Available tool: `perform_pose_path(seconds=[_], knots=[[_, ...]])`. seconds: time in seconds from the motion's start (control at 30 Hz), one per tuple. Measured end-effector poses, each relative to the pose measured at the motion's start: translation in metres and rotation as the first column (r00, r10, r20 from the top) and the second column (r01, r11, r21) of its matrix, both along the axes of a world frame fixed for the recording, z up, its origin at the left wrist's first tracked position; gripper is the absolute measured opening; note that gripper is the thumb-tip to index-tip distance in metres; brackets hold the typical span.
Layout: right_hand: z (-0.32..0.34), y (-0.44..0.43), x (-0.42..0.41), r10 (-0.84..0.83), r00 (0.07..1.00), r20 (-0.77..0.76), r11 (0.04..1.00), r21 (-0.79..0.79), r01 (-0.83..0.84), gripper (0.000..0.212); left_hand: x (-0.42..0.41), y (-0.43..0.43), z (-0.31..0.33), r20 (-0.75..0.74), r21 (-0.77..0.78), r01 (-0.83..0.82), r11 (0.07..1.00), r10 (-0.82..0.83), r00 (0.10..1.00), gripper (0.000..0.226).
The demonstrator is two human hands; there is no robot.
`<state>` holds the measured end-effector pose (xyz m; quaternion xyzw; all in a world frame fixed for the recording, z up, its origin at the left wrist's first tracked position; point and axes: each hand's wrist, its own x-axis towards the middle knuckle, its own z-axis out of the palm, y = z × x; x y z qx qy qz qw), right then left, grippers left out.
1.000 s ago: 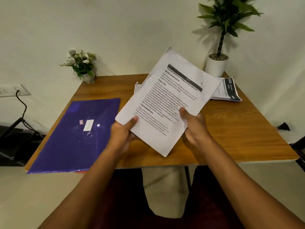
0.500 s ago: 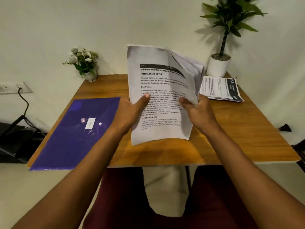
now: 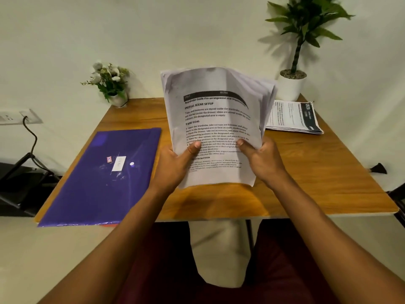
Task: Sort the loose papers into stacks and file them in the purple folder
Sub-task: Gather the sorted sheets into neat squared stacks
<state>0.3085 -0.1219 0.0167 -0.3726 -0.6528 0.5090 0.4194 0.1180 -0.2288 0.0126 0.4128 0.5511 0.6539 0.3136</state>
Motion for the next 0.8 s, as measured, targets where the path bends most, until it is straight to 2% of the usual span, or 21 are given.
perform_pose_path(seconds=[0.17,0.27,0.37,0.47,0.53,0.67,0.77,0.8], knots=[[0.002,0.0,0.001,0.044,0.996,0.078,0.997,-0.064,-0.039,0.011,-0.002,-0.002,-0.004,0.052,-0.079,0.046,0.996,-0.042,0.998,0.024],[0.004,0.014,0.007,0.153,0.987,0.048,0.951,-0.277,-0.135,0.02,-0.019,0.002,0.002,0.209,-0.156,0.165,0.974,-0.13,0.969,0.027],[-0.014,0.015,0.012,0.29,0.957,0.031,0.842,-0.483,-0.24,0.036,-0.044,0.011,-0.004,0.25,-0.274,0.088,0.958,-0.018,0.968,0.039],[-0.039,0.006,0.008,0.316,0.948,0.027,0.786,-0.567,-0.246,0.035,-0.054,0.025,-0.025,0.16,-0.391,-0.074,0.917,0.147,0.976,0.036],[-0.048,0.001,0.003,0.313,0.948,0.063,0.781,-0.585,-0.219,0.038,-0.051,0.032,-0.036,0.086,-0.427,-0.138,0.893,0.192,0.978,0.032],[-0.048,-0.001,-0.003,0.331,0.919,0.213,0.83,-0.528,-0.177,0.042,-0.047,0.035,-0.047,-0.206,-0.433,-0.318,0.843,0.251,0.946,0.028],[-0.04,0.004,0.001,0.34,0.875,0.345,0.872,-0.464,-0.156,0.023,-0.052,0.033,-0.059,-0.344,-0.378,-0.394,0.838,0.267,0.9,0.03],[-0.036,0.007,0.003,0.294,0.858,0.422,0.908,-0.403,-0.113,0.027,-0.056,0.031,-0.063,-0.381,-0.356,-0.407,0.841,0.267,0.885,0.029]])
